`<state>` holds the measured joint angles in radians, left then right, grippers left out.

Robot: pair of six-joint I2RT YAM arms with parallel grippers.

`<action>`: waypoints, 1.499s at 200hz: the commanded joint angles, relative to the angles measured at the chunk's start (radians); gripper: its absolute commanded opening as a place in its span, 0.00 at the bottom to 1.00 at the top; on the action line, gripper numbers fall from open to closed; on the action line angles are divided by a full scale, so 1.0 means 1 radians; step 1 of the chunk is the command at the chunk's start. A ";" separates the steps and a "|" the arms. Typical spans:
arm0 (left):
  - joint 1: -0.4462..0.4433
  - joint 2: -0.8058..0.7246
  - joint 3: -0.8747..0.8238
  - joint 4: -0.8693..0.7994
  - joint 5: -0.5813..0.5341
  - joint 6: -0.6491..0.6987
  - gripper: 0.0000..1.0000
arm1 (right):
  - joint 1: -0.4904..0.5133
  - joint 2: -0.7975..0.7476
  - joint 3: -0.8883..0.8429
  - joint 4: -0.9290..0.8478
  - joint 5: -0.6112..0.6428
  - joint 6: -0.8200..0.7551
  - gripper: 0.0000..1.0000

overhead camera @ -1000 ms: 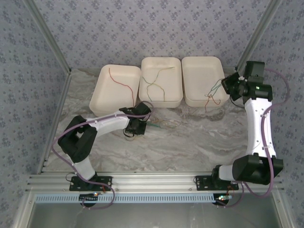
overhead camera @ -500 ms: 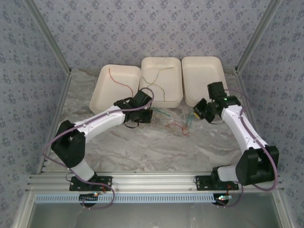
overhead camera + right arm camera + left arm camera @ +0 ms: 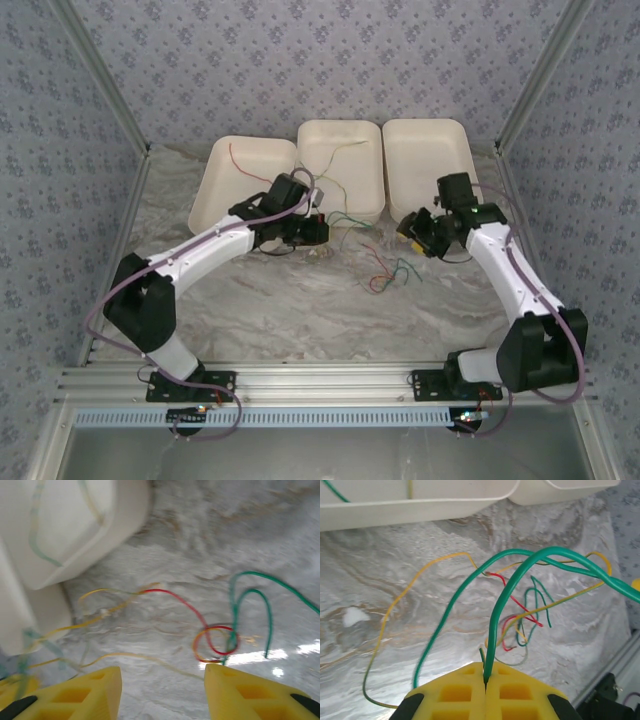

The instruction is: Untangle the cables

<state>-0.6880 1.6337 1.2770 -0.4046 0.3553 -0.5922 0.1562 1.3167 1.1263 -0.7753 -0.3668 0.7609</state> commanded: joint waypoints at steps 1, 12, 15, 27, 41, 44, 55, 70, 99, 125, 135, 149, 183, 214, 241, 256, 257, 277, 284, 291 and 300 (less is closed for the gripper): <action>0.000 0.020 0.044 0.036 0.114 0.014 0.00 | 0.010 0.047 0.045 0.033 -0.139 -0.008 0.48; 0.000 0.021 0.048 0.036 0.122 0.024 0.00 | 0.017 0.058 0.030 0.096 -0.189 0.083 0.48; 0.000 0.023 0.050 0.037 0.126 0.028 0.00 | 0.019 0.055 0.024 0.115 -0.195 0.116 0.50; 0.001 0.028 0.055 0.036 0.140 0.034 0.00 | 0.029 0.044 -0.008 0.213 -0.213 0.268 0.56; 0.001 0.032 0.056 0.039 0.145 0.035 0.00 | 0.040 0.039 -0.049 0.304 -0.228 0.428 0.58; 0.001 0.033 0.055 0.041 0.146 0.035 0.00 | 0.045 0.039 -0.059 0.330 -0.230 0.470 0.59; 0.001 0.035 0.055 0.046 0.147 0.034 0.00 | 0.054 0.039 -0.079 0.388 -0.228 0.562 0.59; -0.001 0.034 0.049 0.060 0.154 0.033 0.00 | 0.064 0.047 -0.102 0.468 -0.220 0.691 0.62; -0.007 0.034 0.047 0.087 0.166 0.036 0.00 | 0.092 0.097 -0.096 0.543 -0.245 0.846 0.58; -0.006 0.041 0.055 0.075 0.145 0.038 0.00 | 0.095 0.050 -0.072 0.423 -0.218 0.847 0.55; -0.006 0.041 0.053 0.071 0.125 0.034 0.00 | 0.084 0.010 -0.076 0.365 -0.205 0.842 0.56; -0.007 0.038 0.044 0.074 0.101 0.027 0.00 | 0.068 -0.044 -0.107 0.329 -0.207 0.865 0.59; -0.013 0.050 0.048 0.087 0.088 0.024 0.00 | 0.122 -0.124 -0.198 0.448 -0.231 1.063 0.62; -0.023 0.067 0.064 0.092 0.089 0.026 0.00 | 0.166 -0.143 -0.200 0.500 -0.167 1.136 0.59; -0.033 0.065 0.066 0.092 0.087 0.028 0.00 | 0.152 -0.097 -0.166 0.499 -0.175 1.121 0.36; -0.032 0.055 0.059 0.092 0.079 0.028 0.00 | 0.147 -0.089 -0.129 0.408 -0.167 1.067 0.22; -0.032 0.055 0.059 0.092 0.078 0.029 0.00 | 0.146 -0.088 -0.125 0.398 -0.166 1.062 0.21; -0.032 0.039 0.044 0.095 0.070 0.030 0.00 | 0.125 -0.088 -0.069 0.222 -0.149 0.948 0.10; -0.032 0.034 0.038 0.098 0.070 0.029 0.00 | 0.117 -0.090 -0.058 0.186 -0.149 0.922 0.09; -0.033 0.029 0.033 0.103 0.070 0.026 0.00 | 0.109 -0.092 -0.055 0.166 -0.148 0.904 0.08; -0.032 0.024 0.024 0.111 0.073 0.023 0.00 | 0.098 -0.095 -0.054 0.153 -0.144 0.886 0.04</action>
<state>-0.7162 1.6997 1.3045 -0.3321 0.4412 -0.5739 0.2810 1.2297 1.0290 -0.4576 -0.5385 1.7500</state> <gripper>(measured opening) 0.061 0.087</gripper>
